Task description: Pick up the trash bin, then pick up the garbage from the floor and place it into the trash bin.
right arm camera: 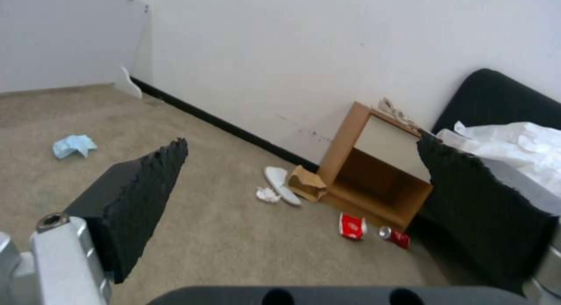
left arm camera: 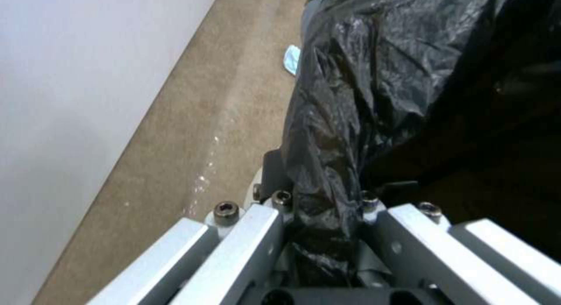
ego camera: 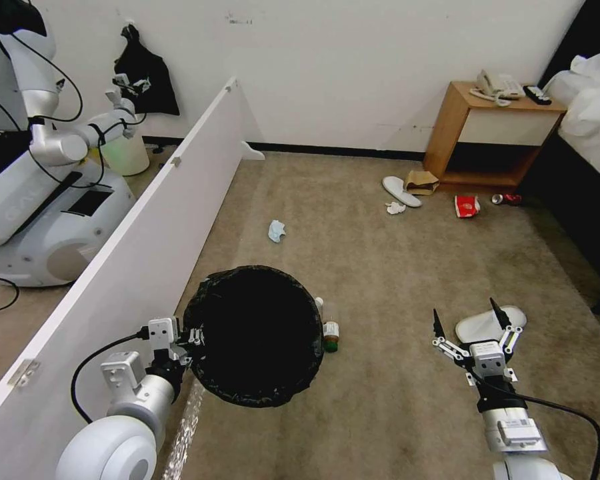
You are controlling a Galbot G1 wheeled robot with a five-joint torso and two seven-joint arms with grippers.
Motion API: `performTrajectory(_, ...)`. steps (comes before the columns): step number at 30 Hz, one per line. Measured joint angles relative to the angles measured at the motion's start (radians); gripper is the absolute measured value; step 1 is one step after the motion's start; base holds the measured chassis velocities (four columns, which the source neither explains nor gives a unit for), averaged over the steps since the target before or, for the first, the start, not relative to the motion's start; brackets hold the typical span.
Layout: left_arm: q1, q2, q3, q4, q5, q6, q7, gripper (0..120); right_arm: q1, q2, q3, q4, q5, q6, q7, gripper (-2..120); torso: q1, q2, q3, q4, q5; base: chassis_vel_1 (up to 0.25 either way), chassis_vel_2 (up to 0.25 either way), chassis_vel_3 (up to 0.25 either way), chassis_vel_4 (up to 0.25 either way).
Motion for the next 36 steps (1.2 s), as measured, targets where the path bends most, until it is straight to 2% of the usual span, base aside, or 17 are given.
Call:
performTrajectory(15,0.002,-0.001,-0.002,0.002,0.002,-0.005,0.001,2,-0.001,0.0,-0.003,-0.005,0.001,0.005,0.003,100,0.0,0.0,0.0,0.0001,0.0,-0.099,0.101,0.097,-0.098)
performTrajectory(36,0.005,-0.004,-0.003,0.004,0.005,-0.012,0.01,2,-0.004,0.0,-0.004,-0.001,0.001,-0.001,0.002,100,0.0,0.0,0.0,0.0001,0.0,0.0,0.0,0.0,0.0)
